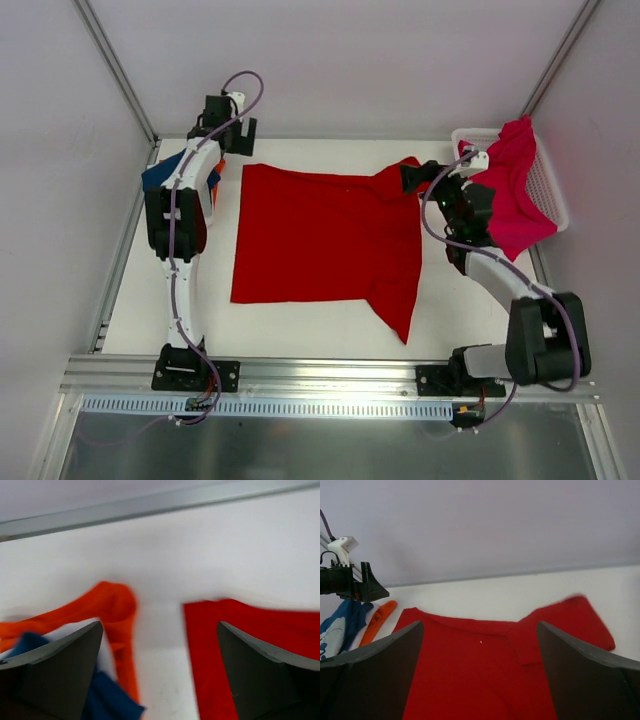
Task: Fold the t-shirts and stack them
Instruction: Flatten out the tshirt
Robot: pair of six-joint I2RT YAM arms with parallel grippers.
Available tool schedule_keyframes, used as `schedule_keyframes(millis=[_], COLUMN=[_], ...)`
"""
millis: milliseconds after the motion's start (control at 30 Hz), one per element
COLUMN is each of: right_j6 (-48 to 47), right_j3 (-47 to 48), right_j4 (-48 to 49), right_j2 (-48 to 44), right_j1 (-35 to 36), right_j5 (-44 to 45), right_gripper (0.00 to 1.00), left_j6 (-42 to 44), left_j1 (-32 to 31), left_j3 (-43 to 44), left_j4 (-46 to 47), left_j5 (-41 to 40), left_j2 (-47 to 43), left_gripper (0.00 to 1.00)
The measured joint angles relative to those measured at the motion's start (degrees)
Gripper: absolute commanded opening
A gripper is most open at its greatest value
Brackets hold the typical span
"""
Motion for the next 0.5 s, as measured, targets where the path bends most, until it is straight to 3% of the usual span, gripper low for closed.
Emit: schedule_keyframes(millis=[167,300,400,500], right_j6=[-3.82,-5.09,-5.49,-5.46], right_j3=[-1.57,-2.73,-2.75,-2.84], right_j4=[-7.41,-16.09,-23.02,-29.81], right_j2=[-14.8,-23.54,-29.03,-35.36], right_j1=[0.55,0.92,2.27,5.11], right_j5=[1.14,2.19,3.41,6.27], right_gripper=[0.99,1.0,0.99,0.99], left_j6=[-2.69,-3.58,-3.63,-6.1], left_j1=[3.23,1.36,-4.79,-14.82], left_j3=[1.88,-1.25,-5.81,-12.0], left_j4=[-0.22,-0.52,-1.79,-2.89], left_j5=[-10.88,-14.12,-17.81,-20.96], left_j2=[-1.86,-9.14,-18.71,-29.73], left_gripper=[0.99,0.99,0.99,0.99])
